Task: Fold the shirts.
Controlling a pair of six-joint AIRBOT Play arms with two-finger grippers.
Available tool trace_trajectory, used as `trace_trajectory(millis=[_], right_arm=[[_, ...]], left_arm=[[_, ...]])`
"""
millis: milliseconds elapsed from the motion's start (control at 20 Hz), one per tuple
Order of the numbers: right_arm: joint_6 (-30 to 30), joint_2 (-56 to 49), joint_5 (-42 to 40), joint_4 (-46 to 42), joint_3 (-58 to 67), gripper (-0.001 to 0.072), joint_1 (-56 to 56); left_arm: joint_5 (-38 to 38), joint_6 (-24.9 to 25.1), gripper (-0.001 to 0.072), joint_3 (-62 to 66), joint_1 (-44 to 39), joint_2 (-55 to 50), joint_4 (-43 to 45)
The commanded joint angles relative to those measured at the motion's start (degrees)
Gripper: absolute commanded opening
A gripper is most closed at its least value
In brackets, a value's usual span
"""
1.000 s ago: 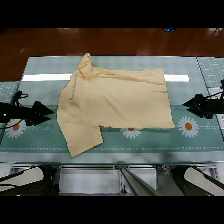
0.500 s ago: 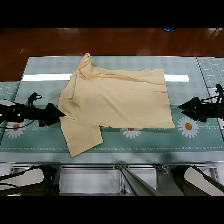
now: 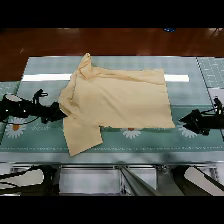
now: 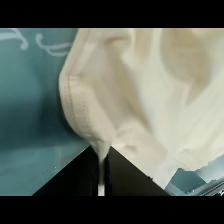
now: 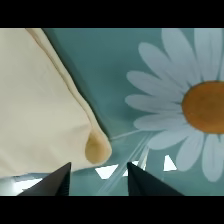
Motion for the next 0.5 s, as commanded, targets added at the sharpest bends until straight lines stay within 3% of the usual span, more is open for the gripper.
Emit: trace_trajectory(millis=[0, 200, 450], right_arm=[[0.96, -0.07, 0.81, -0.79, -3.41, 0.0417, 1.73], [2.89, -1.4, -5.25, 0.68, -3.54, 0.0417, 7.08], [3.23, -8.09, -13.88, 8.76, -1.73, 0.0399, 12.83]], left_arm=[[-1.31, -0.04, 0.0025, 0.57, -0.17, 0.0, -0.79], [-1.22, -0.02, 0.0025, 0.57, -0.17, 0.0, -0.79], [-1.16, -0.02, 0.0025, 0.57, -0.17, 0.0, -0.79]])
